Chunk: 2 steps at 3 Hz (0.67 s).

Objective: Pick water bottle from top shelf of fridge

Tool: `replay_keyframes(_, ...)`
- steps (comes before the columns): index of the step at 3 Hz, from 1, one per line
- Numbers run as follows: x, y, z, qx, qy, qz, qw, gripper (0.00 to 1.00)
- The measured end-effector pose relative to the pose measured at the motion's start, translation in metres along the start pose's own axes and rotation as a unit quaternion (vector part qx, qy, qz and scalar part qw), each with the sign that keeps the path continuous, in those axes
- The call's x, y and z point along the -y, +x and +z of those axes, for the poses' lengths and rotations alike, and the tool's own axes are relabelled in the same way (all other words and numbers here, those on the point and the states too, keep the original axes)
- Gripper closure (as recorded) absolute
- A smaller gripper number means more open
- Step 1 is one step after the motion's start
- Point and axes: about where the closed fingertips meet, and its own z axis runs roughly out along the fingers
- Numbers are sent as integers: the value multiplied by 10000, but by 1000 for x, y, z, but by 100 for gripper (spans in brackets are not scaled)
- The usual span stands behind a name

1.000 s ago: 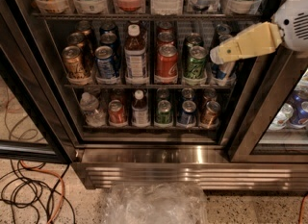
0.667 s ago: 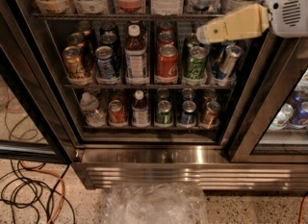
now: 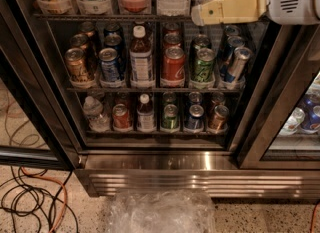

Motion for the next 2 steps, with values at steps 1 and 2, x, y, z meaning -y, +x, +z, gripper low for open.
replay_keyframes(1, 2, 1, -3, -31, 78, 4, 10000, 0)
replay_keyframes(2, -7, -1, 2, 83, -53, 66, 9999, 0)
